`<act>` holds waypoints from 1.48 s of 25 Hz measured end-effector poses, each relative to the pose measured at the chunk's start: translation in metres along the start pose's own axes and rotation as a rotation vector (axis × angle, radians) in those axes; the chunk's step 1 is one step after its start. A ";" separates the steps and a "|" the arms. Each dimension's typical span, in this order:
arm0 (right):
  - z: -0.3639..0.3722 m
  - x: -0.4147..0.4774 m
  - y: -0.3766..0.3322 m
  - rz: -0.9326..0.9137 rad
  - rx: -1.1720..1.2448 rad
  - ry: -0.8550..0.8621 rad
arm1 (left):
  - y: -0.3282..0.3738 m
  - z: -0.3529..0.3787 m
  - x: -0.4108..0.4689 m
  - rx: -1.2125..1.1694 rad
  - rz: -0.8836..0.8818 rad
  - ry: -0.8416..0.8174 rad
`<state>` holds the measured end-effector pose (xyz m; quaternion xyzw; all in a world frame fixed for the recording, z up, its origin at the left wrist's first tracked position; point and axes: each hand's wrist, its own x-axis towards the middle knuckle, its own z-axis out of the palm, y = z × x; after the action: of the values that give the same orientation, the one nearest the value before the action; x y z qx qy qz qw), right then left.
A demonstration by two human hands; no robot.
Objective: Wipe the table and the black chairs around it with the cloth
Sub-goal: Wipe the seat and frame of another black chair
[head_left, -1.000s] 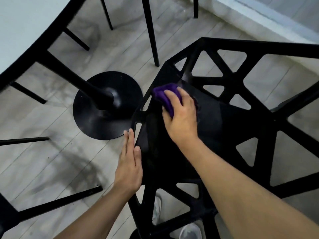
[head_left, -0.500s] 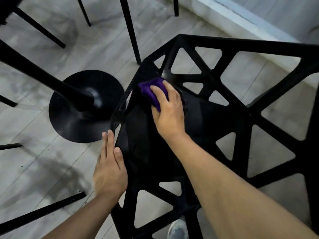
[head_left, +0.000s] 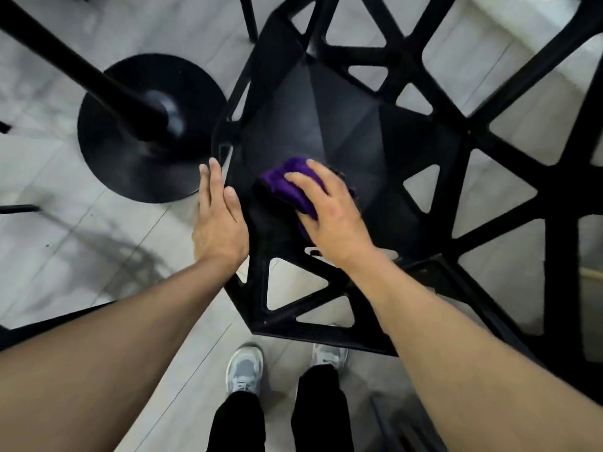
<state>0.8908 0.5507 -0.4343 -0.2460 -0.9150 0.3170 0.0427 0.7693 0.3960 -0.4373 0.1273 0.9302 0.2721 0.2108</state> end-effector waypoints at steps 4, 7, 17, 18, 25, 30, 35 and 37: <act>-0.020 0.002 0.032 0.564 -0.028 0.301 | 0.004 0.000 0.000 0.007 -0.025 -0.009; 0.011 -0.027 -0.034 0.524 0.033 0.211 | 0.009 -0.005 -0.004 -0.008 -0.044 -0.016; -0.025 -0.086 -0.074 0.017 0.092 -0.415 | 0.006 -0.002 -0.002 0.018 -0.006 -0.005; -0.031 -0.087 -0.071 -0.008 0.093 -0.472 | 0.006 -0.001 -0.003 0.022 -0.004 -0.003; -0.060 -0.038 -0.003 0.634 -0.039 0.279 | 0.015 0.006 0.001 0.267 0.363 0.133; -0.027 -0.021 0.024 0.485 -0.072 0.160 | 0.040 0.029 0.009 0.589 0.632 0.018; -0.041 -0.040 0.051 0.812 -0.181 0.394 | 0.041 0.026 0.010 0.600 0.606 0.011; -0.042 -0.037 0.053 0.818 -0.224 0.398 | 0.044 0.026 0.010 0.603 0.601 0.000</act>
<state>0.9557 0.5930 -0.4299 -0.6456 -0.7454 0.1539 0.0621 0.7780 0.4471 -0.4357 0.4487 0.8897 0.0371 0.0754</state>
